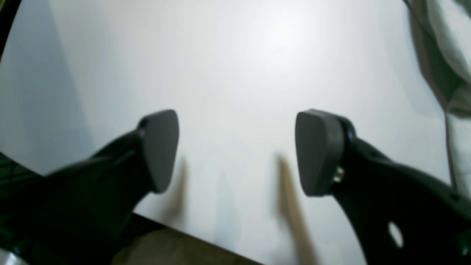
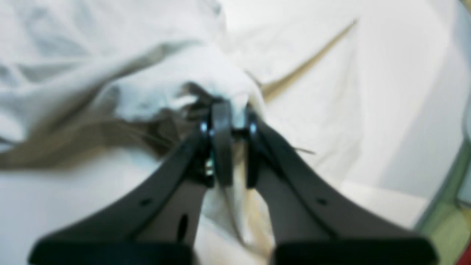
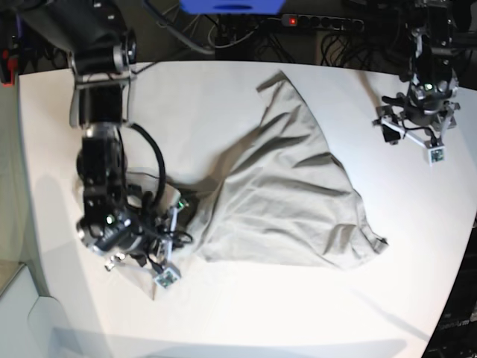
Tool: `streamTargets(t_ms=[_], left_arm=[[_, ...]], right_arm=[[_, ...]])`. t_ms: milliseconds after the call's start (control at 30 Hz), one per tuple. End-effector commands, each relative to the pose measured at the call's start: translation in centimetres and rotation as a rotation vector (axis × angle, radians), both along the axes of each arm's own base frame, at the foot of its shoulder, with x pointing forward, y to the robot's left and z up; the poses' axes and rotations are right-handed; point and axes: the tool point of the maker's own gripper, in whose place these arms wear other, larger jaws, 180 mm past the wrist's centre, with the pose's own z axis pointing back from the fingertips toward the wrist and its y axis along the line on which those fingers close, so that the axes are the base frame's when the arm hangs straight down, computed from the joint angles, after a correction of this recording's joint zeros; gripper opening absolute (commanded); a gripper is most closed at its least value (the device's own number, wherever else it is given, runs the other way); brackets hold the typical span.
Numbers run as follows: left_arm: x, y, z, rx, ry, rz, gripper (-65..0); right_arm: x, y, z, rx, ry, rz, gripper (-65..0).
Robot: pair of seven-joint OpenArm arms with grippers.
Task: Layout the t-shirt on the table in an organized manner, then fold the t-shirt properly
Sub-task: 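Drag the held shirt corner with the right gripper toward the table edge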
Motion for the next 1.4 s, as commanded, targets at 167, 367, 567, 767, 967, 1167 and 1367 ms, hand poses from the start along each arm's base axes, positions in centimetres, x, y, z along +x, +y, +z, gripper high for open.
streamTargets(t_ms=[167, 367, 567, 767, 967, 1167, 1367], left_arm=[[0.3, 0.2, 1.9, 0.03, -0.051, -0.016, -17.4], [0.0, 0.9, 1.9, 0.037, -0.047, 0.003, -17.4], [0.0, 0.9, 2.0, 0.037, -0.048, 0.003, -17.4], [0.2, 0.8, 2.1, 0.036, -0.053, 0.0, -17.4], [0.3, 0.8, 2.1, 0.036, -0.055, 0.0, -17.4], [0.2, 0.9, 2.1, 0.037, -0.054, 0.001, -17.4], [0.2, 0.9, 2.1, 0.036, -0.056, 0.002, -17.4]], right_arm=[[3.0, -0.4, 1.0, 0.027, -0.007, 0.01, -63.6], [1.9, -0.5, 0.2, 0.025, -0.001, 0.009, -42.6], [-1.3, -0.1, 2.1, 0.003, -0.097, 0.022, -22.3], [-4.8, 1.5, 0.6, 0.061, -0.103, 0.035, -20.4], [-5.5, 2.0, -1.6, 0.136, -0.084, -0.006, -20.4], [-5.0, 1.2, -3.2, 0.166, -0.057, -0.099, -20.4], [-4.5, 1.0, -3.0, 0.191, -0.086, -0.137, -20.4]])
